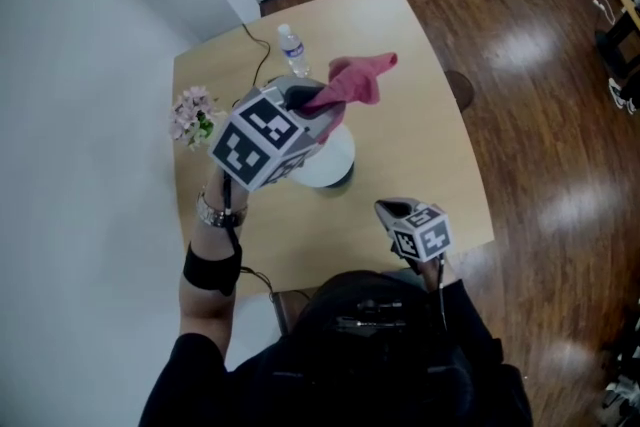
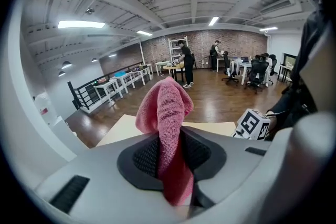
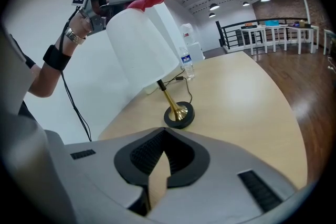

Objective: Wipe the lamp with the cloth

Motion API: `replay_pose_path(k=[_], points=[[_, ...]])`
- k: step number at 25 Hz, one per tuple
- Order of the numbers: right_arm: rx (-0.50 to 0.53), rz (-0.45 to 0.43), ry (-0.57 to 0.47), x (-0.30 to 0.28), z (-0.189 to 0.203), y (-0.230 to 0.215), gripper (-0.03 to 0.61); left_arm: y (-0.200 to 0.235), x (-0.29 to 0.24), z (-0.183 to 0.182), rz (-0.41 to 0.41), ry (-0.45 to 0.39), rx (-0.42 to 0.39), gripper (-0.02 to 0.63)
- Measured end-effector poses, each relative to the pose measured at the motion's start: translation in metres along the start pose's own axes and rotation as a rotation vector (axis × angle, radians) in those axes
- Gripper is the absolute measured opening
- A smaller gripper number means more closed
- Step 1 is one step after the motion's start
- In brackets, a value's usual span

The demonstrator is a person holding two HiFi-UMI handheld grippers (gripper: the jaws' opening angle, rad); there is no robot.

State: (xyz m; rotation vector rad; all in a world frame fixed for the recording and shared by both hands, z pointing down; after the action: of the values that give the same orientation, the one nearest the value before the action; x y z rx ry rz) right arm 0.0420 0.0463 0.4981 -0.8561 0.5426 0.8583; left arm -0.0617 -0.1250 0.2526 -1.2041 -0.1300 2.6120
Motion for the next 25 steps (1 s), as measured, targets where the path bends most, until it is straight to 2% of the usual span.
replay_pose_path(k=[6, 10, 16, 22, 25], points=[[0.011, -0.005, -0.001, 0.008, -0.021, 0.003, 0.005, -0.001, 0.012, -0.006, 0.046, -0.002, 0.015, 0.095], [0.022, -0.006, -0.003, 0.010, -0.019, 0.006, 0.005, -0.013, 0.019, 0.000, 0.049, 0.014, 0.019, 0.095], [0.112, 0.017, 0.087, 0.003, -0.023, 0.024, 0.005, -0.025, 0.027, 0.017, 0.015, 0.046, 0.000, 0.094], [0.184, 0.026, 0.073, -0.003, -0.038, 0.053, 0.005, -0.035, 0.042, 0.040, -0.012, 0.025, 0.013, 0.094], [0.210, 0.026, 0.091, -0.007, -0.043, 0.051, 0.005, -0.029, 0.043, 0.046, -0.042, 0.013, 0.031, 0.094]])
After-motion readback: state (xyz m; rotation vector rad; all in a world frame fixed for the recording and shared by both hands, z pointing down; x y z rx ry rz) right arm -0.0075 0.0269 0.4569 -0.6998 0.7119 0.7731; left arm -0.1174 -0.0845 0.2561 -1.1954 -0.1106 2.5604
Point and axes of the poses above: the fingertips, and each gripper's own axes: x backward along the fingers, y to its left, z out of its underside, the point moved 8 cm from there along x, backward along the fingers, and after that the axes turned 8 degrees about y, right-handed, at the moved point
